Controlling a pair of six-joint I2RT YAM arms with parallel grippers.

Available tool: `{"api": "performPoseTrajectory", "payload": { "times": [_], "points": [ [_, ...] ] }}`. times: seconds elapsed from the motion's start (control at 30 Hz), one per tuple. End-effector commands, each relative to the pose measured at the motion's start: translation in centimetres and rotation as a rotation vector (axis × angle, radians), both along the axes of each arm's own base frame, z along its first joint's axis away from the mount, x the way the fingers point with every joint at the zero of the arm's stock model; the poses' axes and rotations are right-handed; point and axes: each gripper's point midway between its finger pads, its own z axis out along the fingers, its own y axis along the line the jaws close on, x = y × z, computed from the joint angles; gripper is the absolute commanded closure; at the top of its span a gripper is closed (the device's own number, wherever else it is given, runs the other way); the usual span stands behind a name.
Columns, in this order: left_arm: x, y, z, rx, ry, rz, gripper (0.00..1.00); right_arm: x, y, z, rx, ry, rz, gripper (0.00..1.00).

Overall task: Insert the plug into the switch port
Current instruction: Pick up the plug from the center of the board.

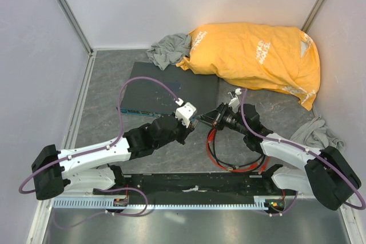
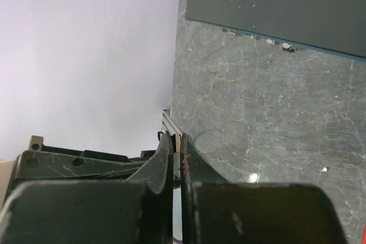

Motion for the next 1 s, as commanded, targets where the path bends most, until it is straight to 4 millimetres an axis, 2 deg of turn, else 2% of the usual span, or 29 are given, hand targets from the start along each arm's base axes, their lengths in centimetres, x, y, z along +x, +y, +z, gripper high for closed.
{"api": "performPoseTrajectory", "payload": {
  "times": [0.0,0.03,0.07,0.13,0.17,0.27,0.33,0.5,0.6,0.7,0.73,0.77,0.8,0.83,0.9,0.97],
  "points": [
    [0.1,0.6,0.6,-0.088,0.007,0.065,0.94,0.8,-1.0,3.4,0.111,-0.045,-0.054,1.00],
    [0.3,0.4,1.2,-0.132,0.000,0.078,0.92,1.1,-1.4,3.4,0.114,-0.044,-0.073,1.00],
    [0.0,0.6,0.4,-0.147,0.030,0.095,0.92,1.2,-1.7,3.8,0.124,-0.050,-0.091,1.00],
    [-0.3,0.6,0.3,-0.189,0.050,0.099,0.90,1.6,-2.3,3.9,0.129,-0.052,-0.116,1.00],
    [-0.6,0.8,-0.6,-0.193,0.077,0.107,0.90,1.6,-2.5,4.2,0.137,-0.054,-0.121,1.00],
    [-1.3,0.4,-1.5,-0.205,0.131,0.092,0.90,1.7,-2.9,4.5,0.145,-0.061,-0.138,1.00],
    [-1.8,0.0,-2.2,-0.204,0.170,0.081,0.90,1.9,-3.2,4.3,0.142,-0.059,-0.151,1.00],
    [-2.8,-0.7,-2.6,-0.206,0.200,0.062,0.89,2.3,-3.9,3.9,0.132,-0.059,-0.175,1.00],
    [-3.3,-0.5,-2.6,-0.211,0.214,0.064,0.84,2.6,-4.3,3.6,0.115,-0.066,-0.187,1.00],
    [-3.4,0.0,-2.7,-0.203,0.218,0.078,0.71,2.9,-4.5,3.2,0.089,-0.081,-0.190,1.00],
    [-3.1,0.3,-2.5,-0.199,0.207,0.096,0.62,2.9,-4.4,3.0,0.071,-0.087,-0.182,1.00],
    [-2.9,0.5,-2.3,-0.197,0.199,0.107,0.58,3.0,-4.4,2.9,0.059,-0.092,-0.181,1.00],
    [-2.7,0.8,-1.7,-0.205,0.185,0.116,0.54,2.9,-4.4,2.8,0.049,-0.091,-0.175,1.00],
    [-2.2,1.2,-1.2,-0.199,0.161,0.141,0.44,3.0,-4.3,2.7,0.040,-0.094,-0.170,1.00],
    [-1.7,1.8,0.0,-0.205,0.125,0.168,0.34,3.0,-4.3,2.6,0.027,-0.103,-0.167,1.00],
    [-1.2,1.8,1.3,-0.212,0.091,0.172,0.29,2.9,-4.3,2.4,0.018,-0.103,-0.166,1.00]
  ]
}}
